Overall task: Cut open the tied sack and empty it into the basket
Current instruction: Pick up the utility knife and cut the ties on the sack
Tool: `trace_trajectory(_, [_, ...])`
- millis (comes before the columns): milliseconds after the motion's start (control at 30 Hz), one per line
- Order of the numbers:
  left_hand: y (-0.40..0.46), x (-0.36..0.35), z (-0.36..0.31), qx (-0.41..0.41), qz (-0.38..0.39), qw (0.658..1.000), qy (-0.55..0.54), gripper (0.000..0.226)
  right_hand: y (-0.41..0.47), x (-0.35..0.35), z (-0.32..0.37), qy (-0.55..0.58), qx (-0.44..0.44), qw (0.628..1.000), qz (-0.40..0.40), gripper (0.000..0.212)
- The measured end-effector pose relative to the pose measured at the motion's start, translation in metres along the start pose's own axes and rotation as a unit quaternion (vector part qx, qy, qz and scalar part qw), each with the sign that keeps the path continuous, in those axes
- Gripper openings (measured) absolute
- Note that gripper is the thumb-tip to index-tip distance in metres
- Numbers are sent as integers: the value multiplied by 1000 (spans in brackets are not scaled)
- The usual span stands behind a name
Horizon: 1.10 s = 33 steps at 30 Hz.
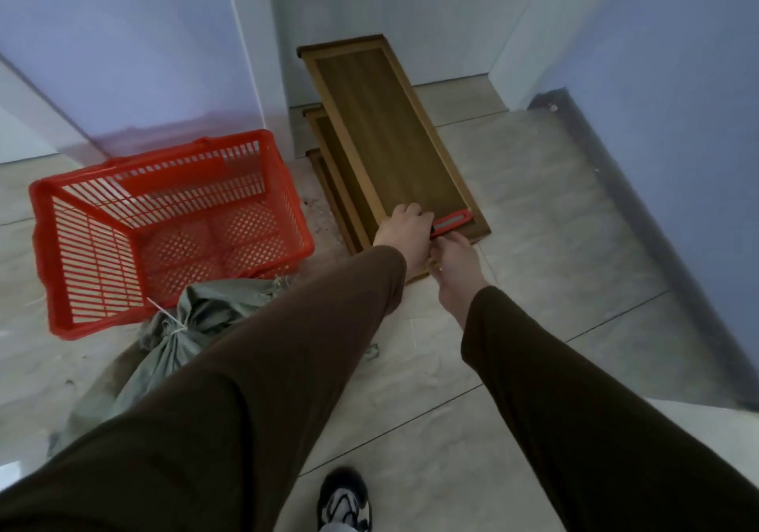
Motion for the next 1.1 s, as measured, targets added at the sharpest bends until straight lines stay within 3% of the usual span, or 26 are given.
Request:
trace_trajectory(167, [9, -13, 1, 31, 5, 999, -12, 38, 9, 0, 3, 22, -29, 999, -4, 33])
trace_trajectory(333, [9, -9, 9, 92, -4, 986, -139, 41, 8, -1, 4, 63, -68, 995, 20, 37])
trace_trajectory(467, [-13, -3, 15, 115, -30, 939, -323, 42, -8, -5, 8, 72, -44, 996, 40, 39])
trace_trajectory(633, [-65, 14, 20, 110, -86, 886, -443, 31, -42, -17, 12, 22, -2, 998, 55, 35])
trace_trajectory(933, [-178, 70, 31, 152, -149, 820, -531, 43, -130, -59, 25, -165, 82, 976, 112, 31])
trace_trajectory(1100, [-238, 94, 50, 165, -176, 791, -562, 41, -180, -91, 22, -197, 107, 962, 155, 31])
Point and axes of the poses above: each hand's wrist, its own y-axis towards the middle knuckle, its own x-axis out of the back of the hand, z = x × y, the point moved 7 cm from there along y, towards the middle knuckle
